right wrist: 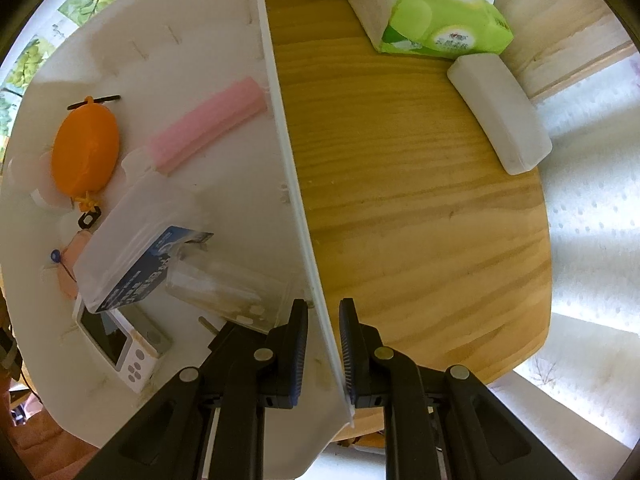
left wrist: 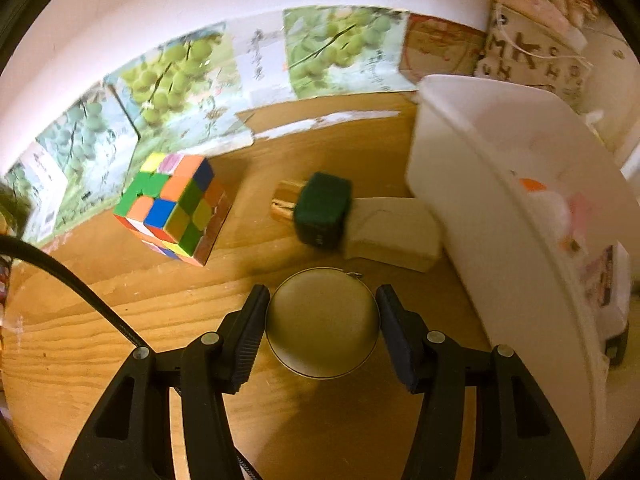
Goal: Organize rigid objects
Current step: 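Lift the beige tin with the left gripper over the white tray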
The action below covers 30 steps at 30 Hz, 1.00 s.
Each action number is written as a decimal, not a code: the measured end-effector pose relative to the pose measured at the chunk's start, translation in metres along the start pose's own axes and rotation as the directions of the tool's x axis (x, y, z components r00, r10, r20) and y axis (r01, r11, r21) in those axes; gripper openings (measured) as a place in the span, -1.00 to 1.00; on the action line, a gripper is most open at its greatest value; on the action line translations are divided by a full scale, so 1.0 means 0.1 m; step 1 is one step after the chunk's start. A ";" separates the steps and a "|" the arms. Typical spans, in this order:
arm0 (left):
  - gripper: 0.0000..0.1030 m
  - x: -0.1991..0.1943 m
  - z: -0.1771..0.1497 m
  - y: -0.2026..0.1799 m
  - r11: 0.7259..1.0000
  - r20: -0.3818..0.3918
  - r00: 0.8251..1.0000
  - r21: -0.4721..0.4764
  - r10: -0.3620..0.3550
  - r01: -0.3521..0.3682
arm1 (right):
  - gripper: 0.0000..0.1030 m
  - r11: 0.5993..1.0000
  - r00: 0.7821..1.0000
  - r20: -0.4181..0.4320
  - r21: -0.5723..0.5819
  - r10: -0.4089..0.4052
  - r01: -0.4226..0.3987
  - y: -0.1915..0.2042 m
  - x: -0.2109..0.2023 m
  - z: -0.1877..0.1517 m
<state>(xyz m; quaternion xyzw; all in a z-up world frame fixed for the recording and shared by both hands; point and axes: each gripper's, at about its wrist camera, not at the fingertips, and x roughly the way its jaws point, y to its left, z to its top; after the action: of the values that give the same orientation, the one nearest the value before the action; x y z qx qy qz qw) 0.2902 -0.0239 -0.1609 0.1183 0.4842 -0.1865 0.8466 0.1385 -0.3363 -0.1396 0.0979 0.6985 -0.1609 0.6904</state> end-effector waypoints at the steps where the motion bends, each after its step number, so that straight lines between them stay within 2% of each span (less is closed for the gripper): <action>1: 0.14 -0.05 -0.01 -0.04 1.000 0.003 1.000 0.007 0.002 -0.002 | -0.69 1.000 1.000 0.004 -0.004 0.003 -0.003 0.00 -0.01 -0.01; 9: 0.14 -0.49 -0.08 -0.24 0.999 0.060 0.997 0.011 0.045 -0.046 | -0.70 0.998 0.999 0.030 -0.057 0.017 -0.015 0.09 -0.08 -0.13; 16: 0.14 -0.91 -0.10 -0.49 0.999 0.128 0.990 0.006 0.051 -0.052 | -0.70 0.992 0.997 0.062 -0.118 0.049 -0.041 0.11 -0.19 -0.21; 23: 0.14 -1.26 -0.07 -0.89 0.999 0.181 0.984 0.043 0.002 -0.010 | -0.72 0.982 0.994 0.077 -0.180 0.072 -0.058 0.18 -0.27 -0.30; 30: 0.14 -1.34 -0.05 -1.39 0.995 0.194 0.981 0.100 -0.028 0.008 | -0.72 0.968 0.991 0.082 -0.238 0.108 -0.086 0.17 -0.28 -0.36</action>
<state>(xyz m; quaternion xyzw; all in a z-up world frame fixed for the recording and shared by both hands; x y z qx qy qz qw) 0.1647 -0.1199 -0.0506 0.1368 0.3899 -0.2287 0.8814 0.1118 -0.3048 -0.1133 0.0422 0.6736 -0.0482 0.7363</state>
